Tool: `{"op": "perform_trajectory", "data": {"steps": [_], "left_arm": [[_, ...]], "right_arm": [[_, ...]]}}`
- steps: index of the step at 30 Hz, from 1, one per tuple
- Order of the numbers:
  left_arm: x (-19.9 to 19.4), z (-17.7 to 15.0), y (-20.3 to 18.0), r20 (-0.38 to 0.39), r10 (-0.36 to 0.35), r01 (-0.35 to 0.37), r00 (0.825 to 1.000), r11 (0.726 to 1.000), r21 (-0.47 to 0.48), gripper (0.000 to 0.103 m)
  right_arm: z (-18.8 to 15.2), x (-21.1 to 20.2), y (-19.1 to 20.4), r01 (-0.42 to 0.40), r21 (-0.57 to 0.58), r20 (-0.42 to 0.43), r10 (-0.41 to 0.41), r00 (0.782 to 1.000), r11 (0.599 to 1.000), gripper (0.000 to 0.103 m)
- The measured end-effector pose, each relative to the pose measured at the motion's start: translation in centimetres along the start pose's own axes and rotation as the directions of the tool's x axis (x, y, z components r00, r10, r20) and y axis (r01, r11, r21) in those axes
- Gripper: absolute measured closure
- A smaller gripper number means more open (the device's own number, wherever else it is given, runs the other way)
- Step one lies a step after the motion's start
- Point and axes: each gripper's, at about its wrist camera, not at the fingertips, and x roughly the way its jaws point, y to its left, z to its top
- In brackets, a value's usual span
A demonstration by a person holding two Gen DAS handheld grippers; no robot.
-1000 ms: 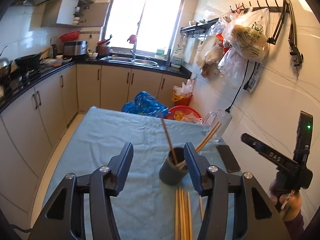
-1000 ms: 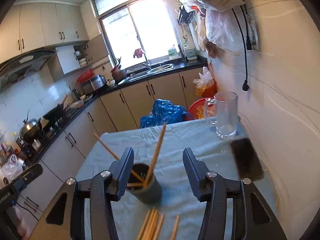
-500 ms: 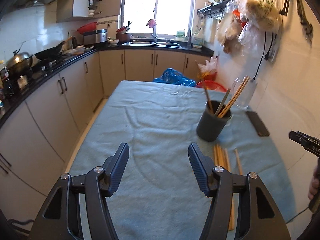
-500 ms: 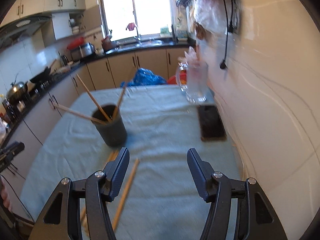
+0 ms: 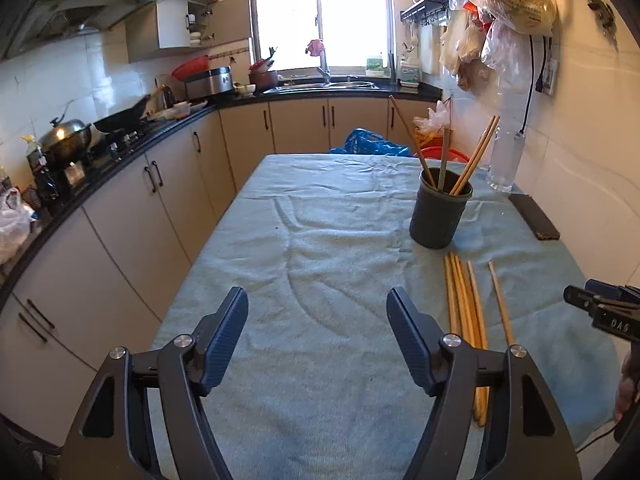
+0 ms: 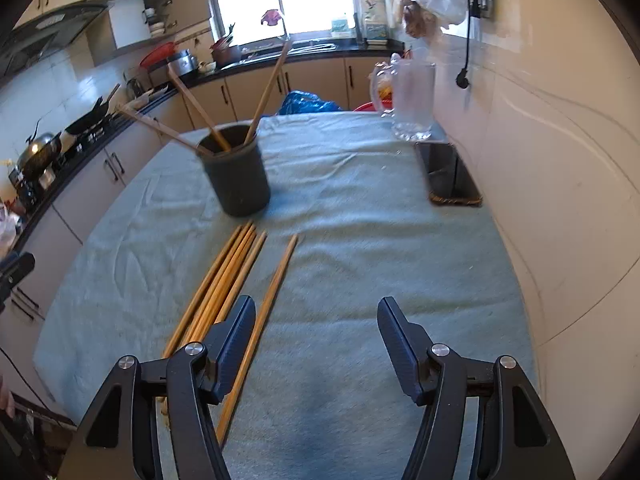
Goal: Organize utensils
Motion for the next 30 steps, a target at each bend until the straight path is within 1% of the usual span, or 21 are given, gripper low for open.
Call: {"op": "perform_trajectory", "data": {"steps": [3, 4, 7, 15, 22, 30], "left_arm": [[0.1, -0.3, -0.7, 0.000, 0.028, -0.028, 1.000, 0.999, 0.039, 0.031], [0.2, -0.4, -1.1, 0.004, 0.048, -0.048, 0.999, 0.997, 0.062, 0.031], [0.5, -0.5, -1.5, 0.014, 0.085, -0.086, 0.996, 0.992, 0.087, 0.031], [2.6, -1.0, -1.3, -0.061, 0.052, -0.048, 0.997, 0.997, 0.067, 0.030], [3.8, -1.5, -1.5, -0.094, 0.045, -0.039, 0.995, 0.997, 0.066, 0.030], [5.3, -2.0, -2.0, -0.136, 0.033, -0.024, 0.990, 0.998, 0.065, 0.030]], "right_arm": [[-0.9, 0.8, 0.9, -0.015, -0.008, -0.019, 0.015, 1.000, 1.000, 0.035], [-1.2, 1.1, 1.2, -0.021, -0.011, -0.029, 0.021, 0.999, 1.000, 0.035], [-1.8, 2.0, 1.7, -0.027, -0.013, -0.051, 0.026, 0.998, 1.000, 0.035], [-2.3, 3.6, 2.3, -0.041, -0.005, -0.085, 0.041, 0.996, 0.999, 0.035], [-2.5, 4.9, 2.9, -0.053, -0.009, -0.106, 0.052, 0.993, 0.999, 0.035], [-2.7, 5.9, 2.6, -0.049, -0.001, -0.123, 0.048, 0.991, 0.999, 0.035]]}}
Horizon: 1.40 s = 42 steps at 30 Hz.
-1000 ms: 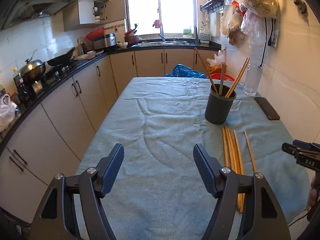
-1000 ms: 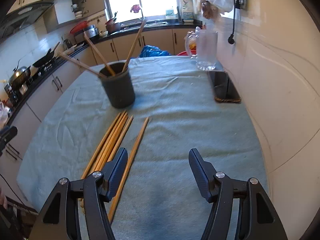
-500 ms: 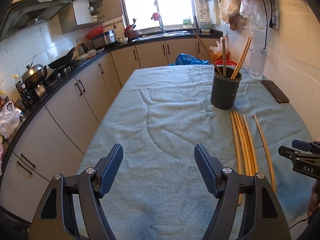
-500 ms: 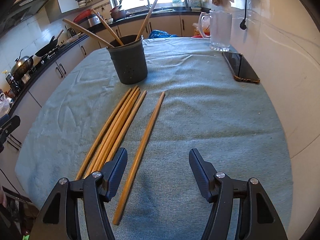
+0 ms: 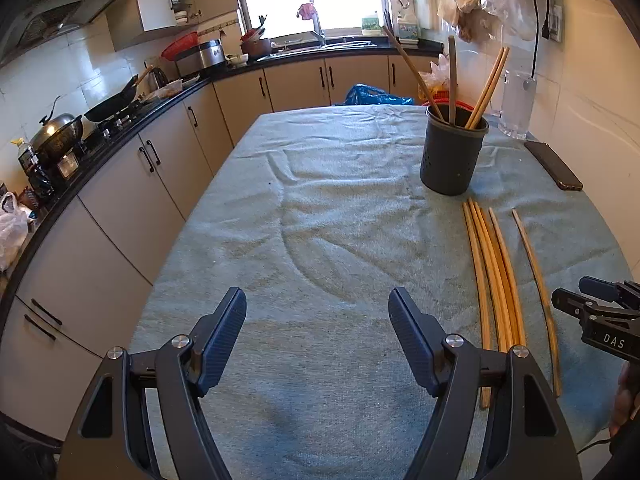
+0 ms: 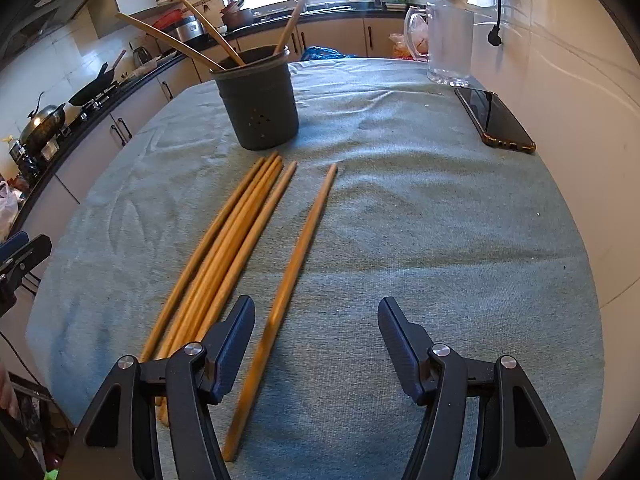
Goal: Organize utensils
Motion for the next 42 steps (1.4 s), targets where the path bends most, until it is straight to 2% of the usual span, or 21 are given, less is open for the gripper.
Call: {"op": "perform_trajectory", "data": {"steps": [4, 8, 11, 14, 19, 20, 22, 24, 30, 35, 36, 37, 38, 39, 40, 42], "left_arm": [[0.9, 0.1, -0.4, -0.020, -0.038, 0.038, 0.999, 0.999, 0.000, 0.030], [2.2, 0.3, -1.3, -0.040, -0.121, 0.121, 0.992, 0.993, -0.002, 0.031], [3.8, 0.4, -2.6, -0.079, -0.202, 0.203, 0.976, 0.979, 0.011, 0.031], [5.4, 0.7, -3.9, -0.118, -0.282, 0.286, 0.952, 0.958, 0.017, 0.031], [7.2, 1.3, -5.9, -0.148, -0.380, 0.386, 0.913, 0.922, 0.012, 0.043], [7.5, 1.4, -6.4, -0.155, -0.384, 0.392, 0.910, 0.920, 0.022, 0.046], [8.3, 1.6, -7.1, -0.177, -0.383, 0.395, 0.906, 0.918, 0.035, 0.059], [9.0, 1.7, -7.8, -0.202, -0.407, 0.422, 0.891, 0.906, 0.039, 0.062], [9.7, 1.8, -8.9, -0.221, -0.426, 0.445, 0.877, 0.895, 0.043, 0.065], [10.0, 2.0, -9.8, -0.227, -0.389, 0.415, 0.893, 0.906, 0.081, 0.068], [10.1, 2.1, -10.1, -0.227, -0.379, 0.407, 0.897, 0.909, 0.091, 0.074], [10.2, 2.2, -10.3, -0.228, -0.370, 0.399, 0.901, 0.912, 0.098, 0.087], [10.3, 2.3, -10.5, -0.230, -0.357, 0.388, 0.905, 0.916, 0.103, 0.095], [10.5, 2.4, -10.5, -0.237, -0.352, 0.382, 0.906, 0.919, 0.098, 0.097], [10.6, 2.5, -10.4, -0.239, -0.359, 0.386, 0.902, 0.919, 0.077, 0.097], [10.7, 2.4, -9.7, -0.253, -0.375, 0.393, 0.892, 0.919, 0.026, 0.097]], "right_arm": [[-0.1, 0.4, -0.1, 0.005, 0.000, -0.003, -0.005, 1.000, 1.000, 0.035], [-0.1, 1.0, 0.0, 0.017, -0.012, -0.006, -0.017, 1.000, 1.000, 0.035], [0.0, 1.3, 0.2, 0.033, -0.026, 0.000, -0.033, 0.999, 0.999, 0.035], [0.0, 1.7, 0.4, 0.044, -0.039, 0.010, -0.043, 0.999, 0.998, 0.035], [0.1, 2.2, 0.4, 0.054, -0.049, 0.012, -0.054, 0.998, 0.997, 0.035], [0.1, 2.3, 0.4, 0.059, -0.054, 0.014, -0.059, 0.998, 0.997, 0.035], [0.1, 2.4, 0.4, 0.063, -0.057, 0.016, -0.062, 0.998, 0.996, 0.035], [0.2, 2.4, 0.4, 0.064, -0.058, 0.018, -0.063, 0.998, 0.996, 0.035], [0.2, 2.6, 0.5, 0.073, -0.067, 0.025, -0.071, 0.997, 0.995, 0.034], [0.2, 2.7, 0.7, 0.080, -0.076, 0.027, -0.078, 0.997, 0.994, 0.034], [0.2, 2.7, 0.7, 0.081, -0.076, 0.027, -0.079, 0.997, 0.994, 0.033], [0.2, 2.7, 0.7, 0.082, -0.076, 0.027, -0.080, 0.996, 0.994, 0.033], [0.2, 2.7, 0.7, 0.083, -0.076, 0.027, -0.081, 0.996, 0.994, 0.034], [0.2, 2.7, 0.8, 0.085, -0.076, 0.028, -0.083, 0.996, 0.993, 0.034], [0.2, 2.7, 0.8, 0.088, -0.076, 0.029, -0.086, 0.996, 0.993, 0.036], [0.1, 2.5, 0.8, 0.105, -0.077, 0.037, -0.102, 0.994, 0.992, 0.053]]}}
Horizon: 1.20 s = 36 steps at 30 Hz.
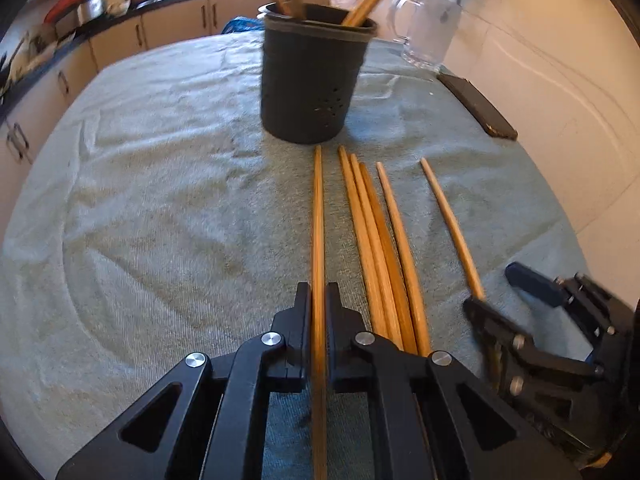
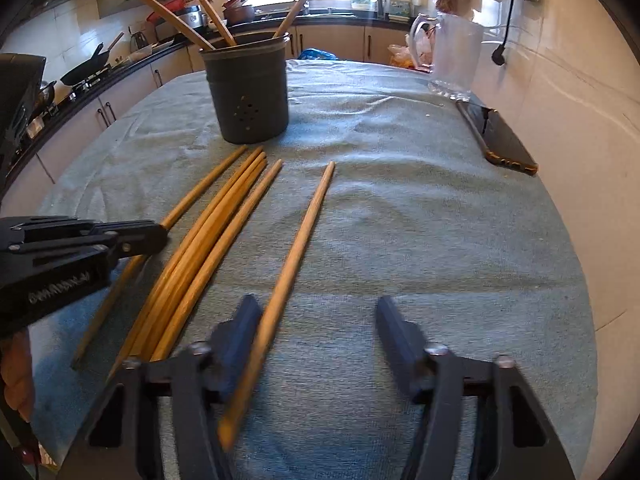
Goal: Organize utensils
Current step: 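Lower the left tool and grasp another wooden chopstick, then lift the left tool's chopstick upright while the right tool lifts its own chopstick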
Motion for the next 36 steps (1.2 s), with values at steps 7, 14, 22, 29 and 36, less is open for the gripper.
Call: {"op": "perform_trajectory", "data": {"steps": [7, 14, 22, 29, 36], "left_arm": [[-1.9, -2.6, 1.7, -0.073, -0.017, 0.014, 0.997, 0.999, -0.034, 0.097], [-2.8, -3.5, 2.4, -0.150, -0.022, 0.022, 0.988, 1.000, -0.002, 0.096], [-1.1, -0.2, 2.7, -0.152, 0.008, -0.009, 0.988, 1.000, -0.010, 0.084], [0.3, 1.8, 1.8, -0.139, 0.036, -0.031, 0.990, 0.999, 0.038, 0.084], [0.8, 2.6, 2.1, -0.113, 0.005, -0.003, 0.994, 1.000, 0.017, 0.084]], "right_arm": [[-0.1, -0.6, -1.7, -0.033, 0.011, -0.063, 0.033, 0.997, 0.999, 0.095], [-0.5, -1.3, -3.2, -0.060, 0.034, -0.121, 0.063, 0.991, 0.998, 0.092], [2.1, 0.8, -2.5, -0.047, -0.003, -0.188, 0.046, 0.981, 0.999, 0.078], [6.0, 3.7, -2.8, -0.025, -0.020, -0.245, 0.019, 0.969, 0.999, 0.079], [8.8, 5.6, -2.6, -0.016, -0.022, -0.267, 0.010, 0.964, 1.000, 0.095]]}}
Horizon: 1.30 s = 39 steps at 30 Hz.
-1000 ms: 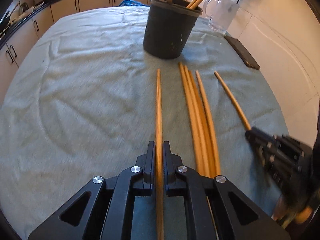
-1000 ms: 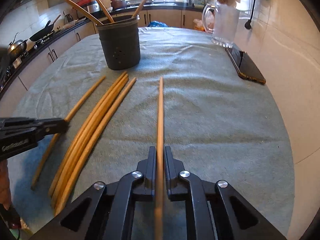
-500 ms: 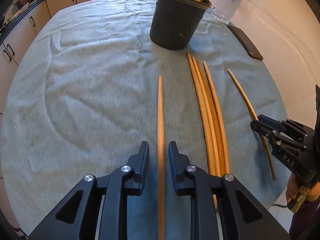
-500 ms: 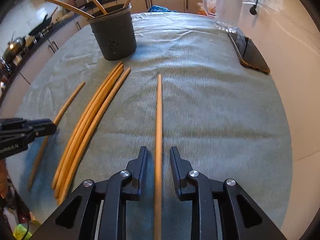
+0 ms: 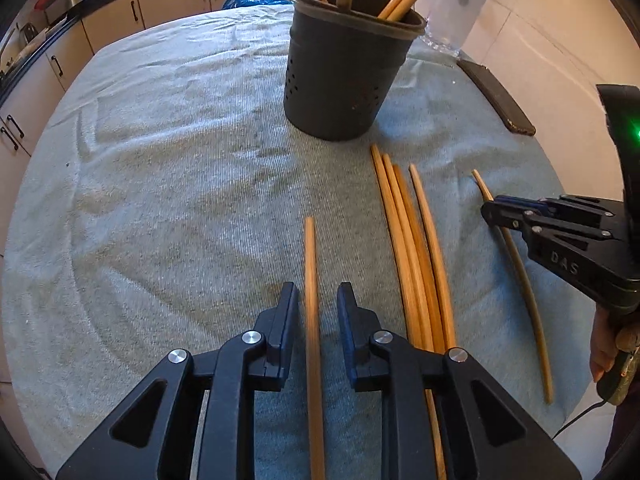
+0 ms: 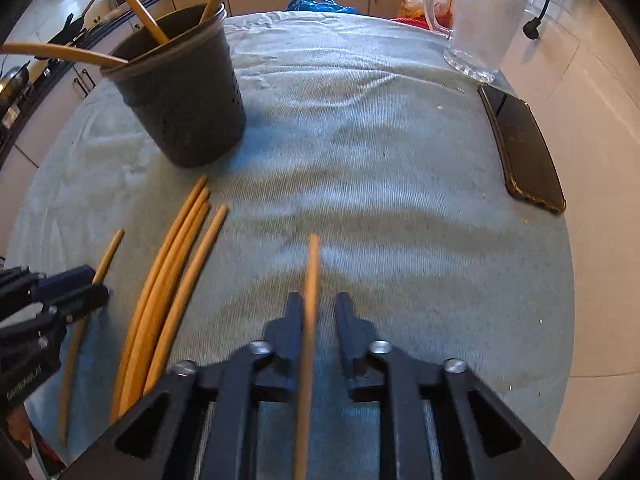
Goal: Organize utensils
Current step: 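Lift the left tool's chopstick upright while the right tool lifts its own chopstick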
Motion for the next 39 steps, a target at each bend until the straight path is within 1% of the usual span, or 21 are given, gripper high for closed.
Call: {"op": "perform_trajectory", "data": {"steps": [1, 2, 4, 5, 6, 8, 9, 11, 14, 17, 21, 25, 28, 30, 33, 36, 39], "left_arm": [[0.0, -0.1, 0.0, 0.011, 0.003, -0.003, 1.000, 1.000, 0.005, 0.092], [0.0, -0.1, 0.0, 0.019, 0.011, -0.011, 1.000, 1.000, 0.007, 0.097], [-0.1, -0.3, 0.2, 0.030, 0.007, -0.007, 1.000, 1.000, -0.007, 0.097], [-0.4, -0.4, 0.3, 0.036, 0.005, -0.004, 0.999, 1.000, -0.017, 0.097], [-0.9, -0.6, 0.4, 0.051, 0.002, -0.001, 0.999, 1.000, -0.022, 0.097], [-2.4, -1.0, 0.5, 0.097, 0.003, -0.002, 0.995, 1.000, -0.018, 0.097], [-3.7, -1.3, 0.5, 0.131, 0.008, -0.006, 0.991, 1.000, -0.013, 0.097], [-5.4, -1.5, 0.5, 0.174, 0.012, -0.011, 0.985, 1.000, -0.008, 0.097], [-8.4, -2.3, 0.4, 0.243, 0.028, -0.029, 0.970, 1.000, 0.004, 0.097], [-11.1, -3.1, 0.1, 0.308, 0.038, -0.044, 0.951, 0.999, 0.011, 0.097], [-13.9, -4.3, -0.2, 0.373, 0.041, -0.049, 0.927, 0.999, 0.012, 0.097], [-16.5, -5.4, -0.2, 0.421, 0.015, -0.020, 0.907, 1.000, 0.006, 0.097], [-17.8, -6.0, -0.4, 0.450, 0.009, -0.017, 0.893, 1.000, 0.012, 0.097], [-18.4, -6.5, -0.8, 0.465, 0.020, -0.035, 0.885, 0.999, 0.024, 0.097], [-18.9, -7.1, -1.4, 0.484, 0.041, -0.067, 0.874, 0.997, 0.037, 0.097], [-19.3, -7.6, -2.0, 0.496, 0.054, -0.092, 0.866, 0.994, 0.051, 0.097], [-19.6, -7.8, -2.4, 0.506, 0.065, -0.110, 0.860, 0.992, 0.060, 0.097]], "right_arm": [[0.0, 0.0, 0.2, 0.006, -0.004, 0.012, -0.006, 1.000, 1.000, 0.096], [0.0, 0.0, 0.3, 0.010, -0.007, 0.024, -0.010, 1.000, 1.000, 0.096], [-0.3, -0.1, 0.4, -0.004, 0.004, 0.039, 0.003, 0.999, 1.000, 0.096], [-0.4, -0.4, 0.2, -0.031, 0.021, 0.052, 0.029, 0.998, 0.999, 0.096], [-0.6, -0.7, 0.1, -0.041, 0.030, 0.066, 0.039, 0.997, 0.999, 0.096], [-0.8, -1.9, 0.1, -0.056, 0.038, 0.108, 0.052, 0.993, 0.998, 0.096], [-1.1, -3.0, 0.0, -0.071, 0.044, 0.141, 0.064, 0.988, 0.997, 0.096], [-1.3, -4.7, 0.2, -0.074, 0.044, 0.190, 0.064, 0.980, 0.996, 0.096], [-2.0, -7.7, 1.0, -0.059, 0.024, 0.274, 0.050, 0.960, 0.998, 0.096], [-2.7, -10.6, 1.7, -0.058, 0.007, 0.351, 0.052, 0.935, 0.998, 0.096], [-3.8, -13.8, 2.0, -0.077, 0.002, 0.427, 0.069, 0.902, 0.997, 0.096], [-4.7, -16.3, 2.3, -0.096, -0.001, 0.477, 0.085, 0.875, 0.995, 0.096], [-5.6, -17.8, 2.5, -0.101, -0.005, 0.507, 0.090, 0.857, 0.995, 0.096], [-6.1, -18.6, 2.6, -0.104, -0.006, 0.522, 0.091, 0.848, 0.995, 0.096], [-6.5, -19.0, 2.7, -0.100, -0.009, 0.536, 0.089, 0.840, 0.995, 0.096], [-7.1, -19.7, 3.0, -0.088, -0.014, 0.551, 0.081, 0.831, 0.996, 0.096], [-7.3, -20.0, 3.1, -0.085, -0.021, 0.557, 0.082, 0.827, 0.996, 0.096]]}}
